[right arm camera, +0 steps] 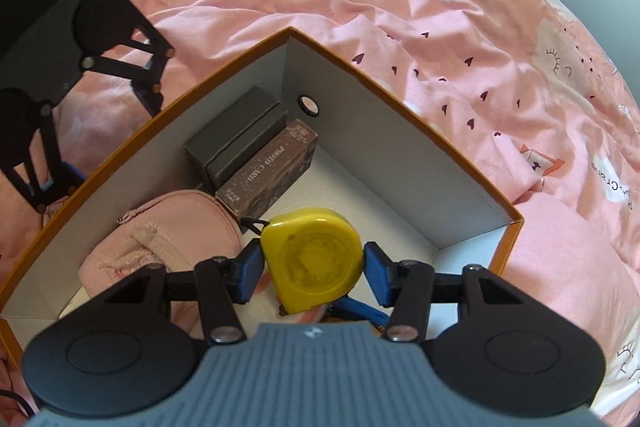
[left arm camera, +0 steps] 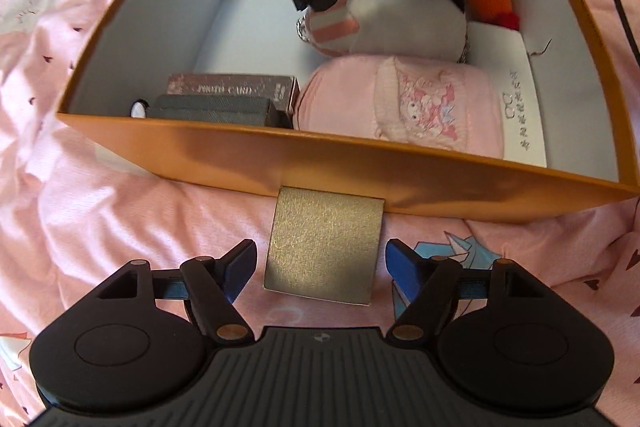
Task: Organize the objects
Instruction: 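Grasp the tan square box with the left gripper while the right gripper carries the tape measure over the box, then lower the tan box and tape measure into the box and open both grippers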
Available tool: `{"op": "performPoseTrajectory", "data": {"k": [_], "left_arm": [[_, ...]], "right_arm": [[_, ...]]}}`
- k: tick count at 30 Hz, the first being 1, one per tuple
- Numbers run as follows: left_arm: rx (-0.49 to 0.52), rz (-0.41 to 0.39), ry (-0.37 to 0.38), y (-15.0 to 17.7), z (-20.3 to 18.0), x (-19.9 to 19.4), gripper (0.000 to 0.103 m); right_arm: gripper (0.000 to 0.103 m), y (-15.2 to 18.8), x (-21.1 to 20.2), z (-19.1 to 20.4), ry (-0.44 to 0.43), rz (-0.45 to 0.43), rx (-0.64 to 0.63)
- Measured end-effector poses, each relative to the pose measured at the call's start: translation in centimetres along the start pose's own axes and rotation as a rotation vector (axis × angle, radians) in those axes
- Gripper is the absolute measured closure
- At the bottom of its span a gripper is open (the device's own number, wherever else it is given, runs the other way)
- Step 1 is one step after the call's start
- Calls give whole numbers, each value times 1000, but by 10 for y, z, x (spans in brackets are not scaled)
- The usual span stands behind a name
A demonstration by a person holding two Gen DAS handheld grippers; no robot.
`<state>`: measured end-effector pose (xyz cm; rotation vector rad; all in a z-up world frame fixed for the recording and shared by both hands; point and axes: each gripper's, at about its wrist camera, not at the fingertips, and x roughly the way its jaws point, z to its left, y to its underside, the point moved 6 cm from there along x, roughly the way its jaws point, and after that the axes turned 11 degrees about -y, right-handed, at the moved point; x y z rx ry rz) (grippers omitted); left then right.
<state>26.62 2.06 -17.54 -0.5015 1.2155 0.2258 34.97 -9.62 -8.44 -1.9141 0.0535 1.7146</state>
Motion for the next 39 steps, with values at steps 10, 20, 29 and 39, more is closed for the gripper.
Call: {"op": "performPoseTrajectory", "data": {"k": [10,20,29,39], "left_arm": [[-63,49,18,6,4,12,33],[-196,42,-101,32,25,-44,34],[-241,-73,-200,-15,38,-118,34],[-132,-177,-223,-77,28,-140,34]], "right_arm": [[47,4,8,-1,6,-10,19],[47,4,5,8,13,-21,-5],[47,6,-14,13,60,-39,-70],[48,8,-28,9,107,-41,-153]]}}
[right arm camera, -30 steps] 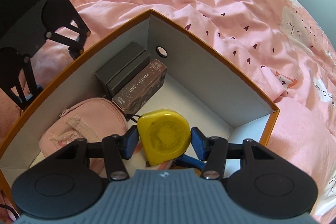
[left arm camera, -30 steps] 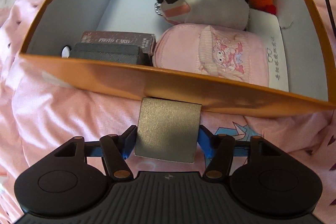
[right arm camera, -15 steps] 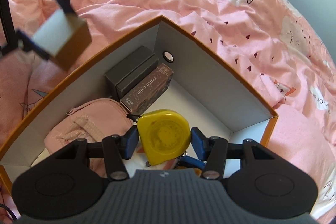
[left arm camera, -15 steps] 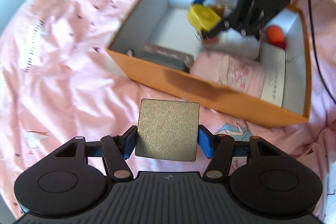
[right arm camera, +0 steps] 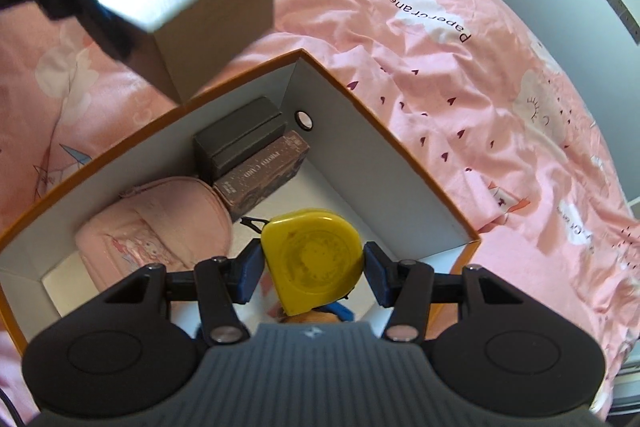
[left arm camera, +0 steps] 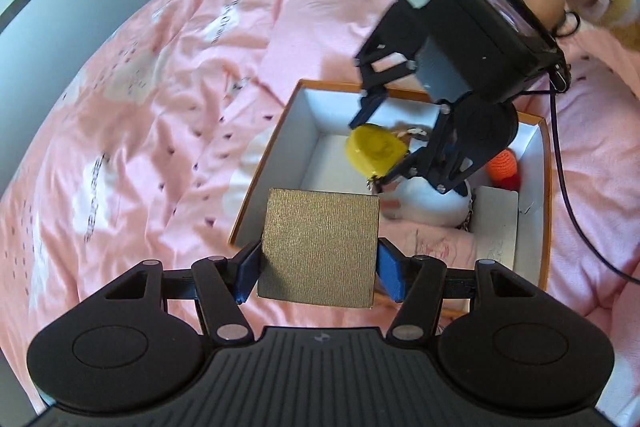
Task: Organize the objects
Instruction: 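Lower the tan box and tape measure into the box and open both grippers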
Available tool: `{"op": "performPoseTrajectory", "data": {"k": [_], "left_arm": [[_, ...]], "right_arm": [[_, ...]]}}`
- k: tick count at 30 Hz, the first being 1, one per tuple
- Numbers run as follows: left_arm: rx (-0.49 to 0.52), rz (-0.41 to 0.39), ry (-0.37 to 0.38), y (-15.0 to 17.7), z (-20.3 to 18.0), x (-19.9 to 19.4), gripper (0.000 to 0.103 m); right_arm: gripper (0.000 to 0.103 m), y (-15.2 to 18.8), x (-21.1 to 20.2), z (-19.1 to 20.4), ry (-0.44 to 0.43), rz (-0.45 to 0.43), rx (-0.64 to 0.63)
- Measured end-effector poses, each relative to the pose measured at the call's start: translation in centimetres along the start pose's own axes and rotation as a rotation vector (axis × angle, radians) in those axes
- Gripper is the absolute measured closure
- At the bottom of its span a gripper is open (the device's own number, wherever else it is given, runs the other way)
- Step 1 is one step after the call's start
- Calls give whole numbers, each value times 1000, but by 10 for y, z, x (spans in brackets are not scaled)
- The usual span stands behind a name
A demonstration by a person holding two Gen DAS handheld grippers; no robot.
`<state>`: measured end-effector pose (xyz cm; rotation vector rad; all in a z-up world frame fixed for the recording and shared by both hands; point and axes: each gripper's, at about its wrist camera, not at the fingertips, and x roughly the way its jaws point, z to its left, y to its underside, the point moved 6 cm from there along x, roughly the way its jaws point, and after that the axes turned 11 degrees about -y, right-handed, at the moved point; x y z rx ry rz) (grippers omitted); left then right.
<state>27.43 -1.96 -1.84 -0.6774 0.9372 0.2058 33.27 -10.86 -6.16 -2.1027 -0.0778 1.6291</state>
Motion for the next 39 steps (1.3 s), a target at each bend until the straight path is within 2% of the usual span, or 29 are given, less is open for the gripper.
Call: {"op": "performPoseTrajectory", "data": {"k": [8,14,24,31,35,39], "left_arm": [[96,-9,48,-28,-21,46,34],[104,-2,104,-41,-24,86,34],[159,83,142,-29,-29,134,34],[200,98,152,-19,-37,155,34],[206,100,157,-14,-38,162,33],[212,100,158,-10,-39,166,33]], "right_arm": [[48,9,6,-14,25,41,-70],[48,18,18,-23,-9,68,-99],[48,16,41,-28,-44,100,-228],[48,19,67,-24,-81,156,-369],[48,24,80,-24,-112,197,-397],[48,24,86,-26,-119,197,-407]]}}
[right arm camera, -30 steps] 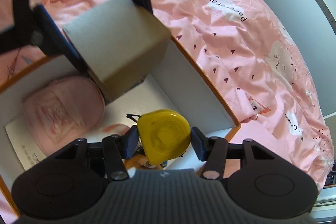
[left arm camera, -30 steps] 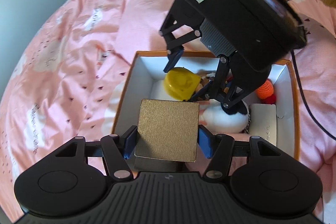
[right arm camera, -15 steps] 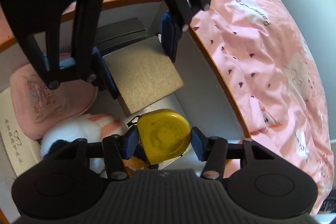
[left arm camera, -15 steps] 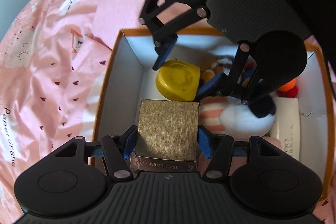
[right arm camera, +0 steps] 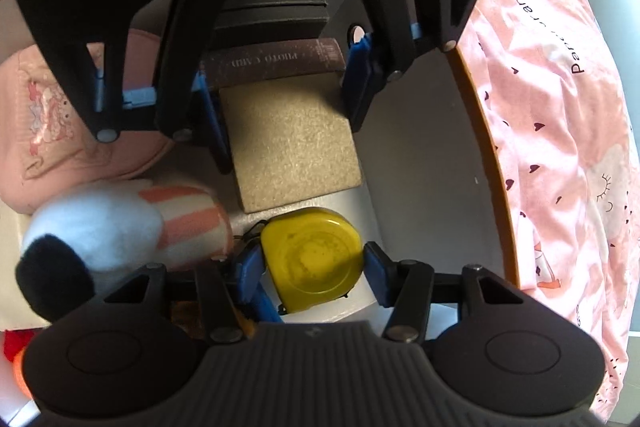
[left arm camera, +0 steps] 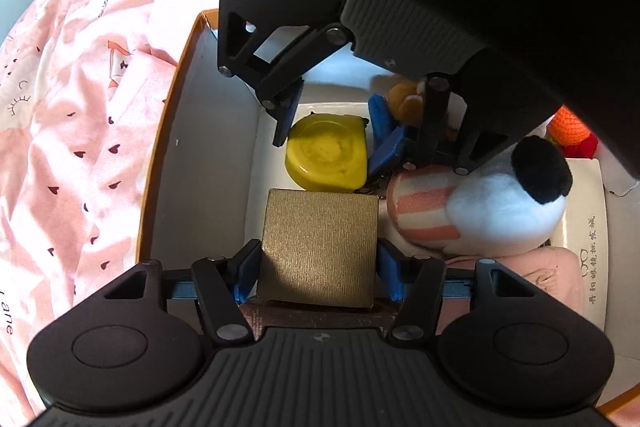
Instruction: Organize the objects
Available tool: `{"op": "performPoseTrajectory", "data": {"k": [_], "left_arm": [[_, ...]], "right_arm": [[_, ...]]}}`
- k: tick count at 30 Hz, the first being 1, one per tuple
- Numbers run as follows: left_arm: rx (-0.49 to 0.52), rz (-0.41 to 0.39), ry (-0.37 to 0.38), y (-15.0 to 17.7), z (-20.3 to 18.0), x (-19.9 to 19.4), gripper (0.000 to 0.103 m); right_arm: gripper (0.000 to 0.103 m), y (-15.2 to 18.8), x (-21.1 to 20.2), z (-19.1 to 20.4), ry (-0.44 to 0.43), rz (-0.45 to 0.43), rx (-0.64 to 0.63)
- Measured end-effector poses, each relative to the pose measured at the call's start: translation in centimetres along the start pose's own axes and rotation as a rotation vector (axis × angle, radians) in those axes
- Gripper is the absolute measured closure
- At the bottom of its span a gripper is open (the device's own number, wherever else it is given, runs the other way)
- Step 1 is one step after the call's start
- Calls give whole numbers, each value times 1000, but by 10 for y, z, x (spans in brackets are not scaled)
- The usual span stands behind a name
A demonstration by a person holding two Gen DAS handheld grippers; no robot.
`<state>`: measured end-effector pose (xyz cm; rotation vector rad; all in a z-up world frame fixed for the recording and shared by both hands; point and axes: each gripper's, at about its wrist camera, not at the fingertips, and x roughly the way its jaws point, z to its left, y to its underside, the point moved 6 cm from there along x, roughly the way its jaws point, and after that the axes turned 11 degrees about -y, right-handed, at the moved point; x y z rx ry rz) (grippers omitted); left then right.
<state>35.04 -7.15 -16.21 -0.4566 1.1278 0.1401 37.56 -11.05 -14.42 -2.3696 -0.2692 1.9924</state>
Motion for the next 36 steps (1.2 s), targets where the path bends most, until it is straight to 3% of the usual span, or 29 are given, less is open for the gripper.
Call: {"op": "performPoseTrajectory", "data": {"k": [12,20,27,28,30,36], "left_arm": [[-5,14,-45,13,-3,3,28],[-41,-44,-103,10,-2,-27,23],[-74,-119,-172,10,-9,-88,23],[-77,-126,-194,-7,-9,-93,23],[-102,-138,-244,-9,-14,-114,23],[-187,-163,-307,7,-40,-186,23]], "right_arm": [[48,1,10,-5,-24,-1,28],[41,-5,-7,1,-5,-33,48],[40,-7,-60,18,19,-112,122],[38,-7,-70,21,15,-138,149],[33,-8,-91,28,9,-194,222],[32,-7,-147,70,54,-330,415]]}}
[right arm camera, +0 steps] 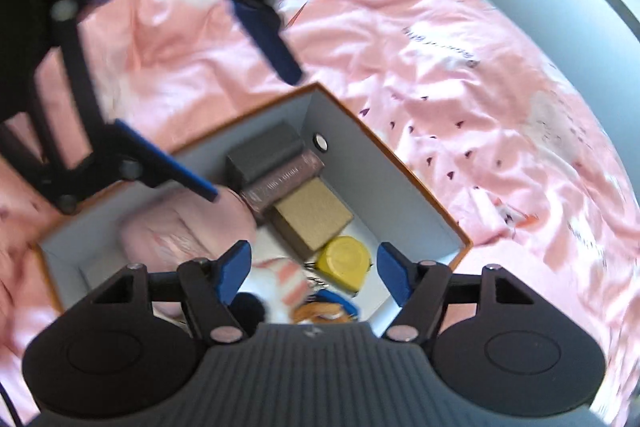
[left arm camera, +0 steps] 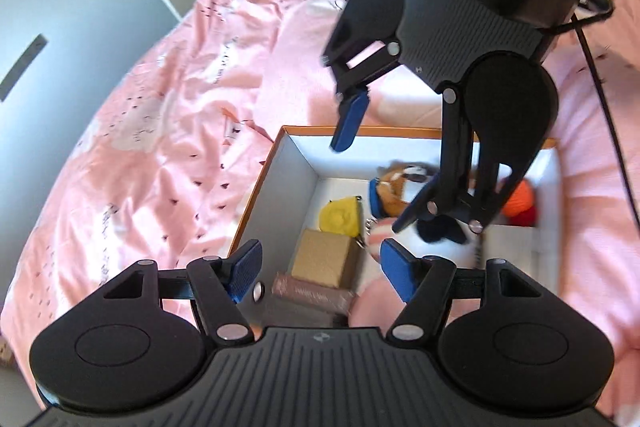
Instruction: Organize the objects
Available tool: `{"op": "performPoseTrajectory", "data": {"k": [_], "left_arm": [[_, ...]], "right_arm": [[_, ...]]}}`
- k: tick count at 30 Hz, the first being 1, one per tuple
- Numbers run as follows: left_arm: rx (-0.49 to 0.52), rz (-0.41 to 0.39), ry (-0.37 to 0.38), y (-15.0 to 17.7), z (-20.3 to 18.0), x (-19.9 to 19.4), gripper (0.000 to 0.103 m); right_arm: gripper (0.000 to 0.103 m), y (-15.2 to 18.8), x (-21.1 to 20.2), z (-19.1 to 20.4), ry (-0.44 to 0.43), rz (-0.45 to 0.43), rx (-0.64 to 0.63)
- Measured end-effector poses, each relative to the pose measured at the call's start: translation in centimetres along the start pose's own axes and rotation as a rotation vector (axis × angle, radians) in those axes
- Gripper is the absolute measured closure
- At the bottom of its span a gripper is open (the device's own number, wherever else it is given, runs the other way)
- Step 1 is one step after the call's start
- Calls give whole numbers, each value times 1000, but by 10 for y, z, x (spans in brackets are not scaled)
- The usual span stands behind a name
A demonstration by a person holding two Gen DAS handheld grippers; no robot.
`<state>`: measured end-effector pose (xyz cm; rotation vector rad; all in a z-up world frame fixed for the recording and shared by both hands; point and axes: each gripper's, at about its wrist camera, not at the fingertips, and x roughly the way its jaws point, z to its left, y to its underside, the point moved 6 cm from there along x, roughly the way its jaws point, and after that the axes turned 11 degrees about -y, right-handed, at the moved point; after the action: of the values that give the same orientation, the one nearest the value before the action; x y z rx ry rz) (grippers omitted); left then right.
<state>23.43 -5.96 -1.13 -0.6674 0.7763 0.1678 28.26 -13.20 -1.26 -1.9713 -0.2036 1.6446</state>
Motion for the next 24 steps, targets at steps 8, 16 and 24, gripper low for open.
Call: {"op": "performPoseTrajectory", "data": {"k": [8,16,24], "left_arm": [[-116,40,-115,20,5,-78,23],[-505,-19,-197,52,-20,-121,20],[-793,-103,-301,78,-48,-121,20]], "right_arm": [[27,4,-47,47,129,-165,167],[20,35,-54,73,248,-418,527],[18,79,-55,121,426,-559,683]]}}
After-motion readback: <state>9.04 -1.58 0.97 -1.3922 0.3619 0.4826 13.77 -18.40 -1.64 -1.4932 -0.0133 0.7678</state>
